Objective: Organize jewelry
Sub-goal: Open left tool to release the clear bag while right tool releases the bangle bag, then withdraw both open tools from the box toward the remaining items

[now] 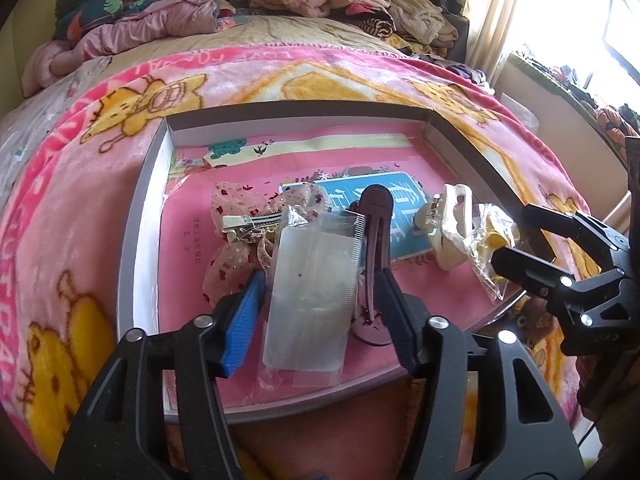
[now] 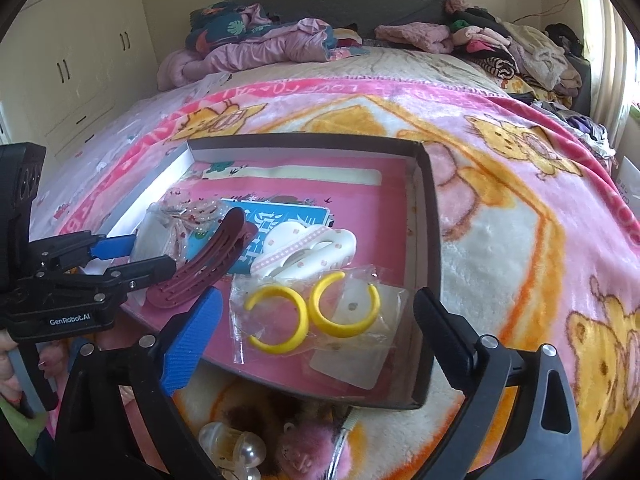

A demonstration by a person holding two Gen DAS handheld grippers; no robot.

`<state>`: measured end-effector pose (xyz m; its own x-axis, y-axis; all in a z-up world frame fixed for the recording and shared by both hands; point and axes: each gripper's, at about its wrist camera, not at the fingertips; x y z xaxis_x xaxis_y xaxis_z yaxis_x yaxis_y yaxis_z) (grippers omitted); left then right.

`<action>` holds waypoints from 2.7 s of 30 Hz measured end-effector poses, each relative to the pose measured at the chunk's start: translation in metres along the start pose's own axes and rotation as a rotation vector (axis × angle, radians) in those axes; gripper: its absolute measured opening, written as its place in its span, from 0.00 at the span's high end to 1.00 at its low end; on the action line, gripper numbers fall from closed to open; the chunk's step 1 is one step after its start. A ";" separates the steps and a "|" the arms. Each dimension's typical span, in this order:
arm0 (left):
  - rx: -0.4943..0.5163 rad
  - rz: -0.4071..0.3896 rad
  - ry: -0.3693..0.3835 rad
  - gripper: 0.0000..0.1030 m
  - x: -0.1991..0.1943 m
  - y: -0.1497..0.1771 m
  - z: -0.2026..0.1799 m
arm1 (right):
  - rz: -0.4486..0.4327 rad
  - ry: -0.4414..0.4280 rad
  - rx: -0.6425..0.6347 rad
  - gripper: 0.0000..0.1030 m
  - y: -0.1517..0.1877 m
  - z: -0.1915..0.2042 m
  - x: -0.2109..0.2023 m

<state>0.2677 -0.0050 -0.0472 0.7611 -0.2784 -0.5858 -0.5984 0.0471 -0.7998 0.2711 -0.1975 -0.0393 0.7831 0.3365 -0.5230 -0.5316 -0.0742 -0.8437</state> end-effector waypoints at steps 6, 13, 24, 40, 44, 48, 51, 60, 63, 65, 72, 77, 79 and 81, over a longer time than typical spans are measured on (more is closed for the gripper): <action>0.003 -0.008 -0.010 0.39 -0.009 -0.002 -0.002 | -0.013 0.004 0.005 0.08 -0.003 -0.002 -0.008; -0.024 -0.028 -0.013 0.26 -0.024 -0.006 0.000 | -0.031 0.009 0.006 0.07 -0.007 -0.004 -0.021; -0.052 -0.073 -0.051 0.11 -0.051 -0.013 -0.003 | -0.074 0.018 -0.011 0.06 -0.012 -0.003 -0.047; -0.088 -0.128 -0.088 0.11 -0.098 -0.020 0.000 | -0.120 0.016 -0.010 0.06 -0.019 -0.004 -0.079; -0.083 -0.133 -0.094 0.11 -0.108 -0.018 -0.004 | -0.133 0.003 -0.013 0.06 -0.020 0.000 -0.089; -0.079 -0.137 -0.095 0.11 -0.116 -0.016 -0.008 | -0.143 -0.012 -0.023 0.06 -0.019 0.006 -0.098; -0.084 -0.147 -0.091 0.11 -0.121 -0.013 -0.010 | -0.155 -0.023 -0.026 0.06 -0.017 0.009 -0.106; -0.084 -0.162 -0.103 0.11 -0.140 -0.002 -0.017 | -0.154 -0.045 -0.046 0.06 -0.010 0.015 -0.121; -0.080 -0.158 -0.111 0.11 -0.144 0.004 -0.019 | -0.144 -0.051 -0.055 0.06 -0.005 0.018 -0.124; -0.083 -0.154 -0.115 0.11 -0.146 0.008 -0.019 | -0.137 -0.056 -0.060 0.06 -0.001 0.021 -0.127; -0.098 -0.142 -0.134 0.11 -0.152 0.021 -0.017 | -0.112 -0.077 -0.069 0.06 0.014 0.027 -0.131; -0.102 -0.142 -0.143 0.11 -0.159 0.029 -0.018 | -0.107 -0.093 -0.075 0.06 0.020 0.033 -0.135; -0.101 -0.142 -0.146 0.11 -0.161 0.031 -0.018 | -0.106 -0.100 -0.080 0.06 0.022 0.036 -0.138; -0.101 -0.140 -0.151 0.11 -0.163 0.035 -0.020 | -0.103 -0.107 -0.082 0.06 0.024 0.038 -0.139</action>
<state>0.1177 0.0233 0.0235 0.8627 -0.1286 -0.4891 -0.5006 -0.0799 -0.8620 0.1377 -0.2105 0.0181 0.7912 0.4437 -0.4208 -0.4183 -0.1092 -0.9017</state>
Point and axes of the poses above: each gripper's, at about its wrist camera, not at the fingertips, and x roughly the way its jaws point, z to its left, y to its underside, and after that the axes turned 15 degrees about -z, right-handed
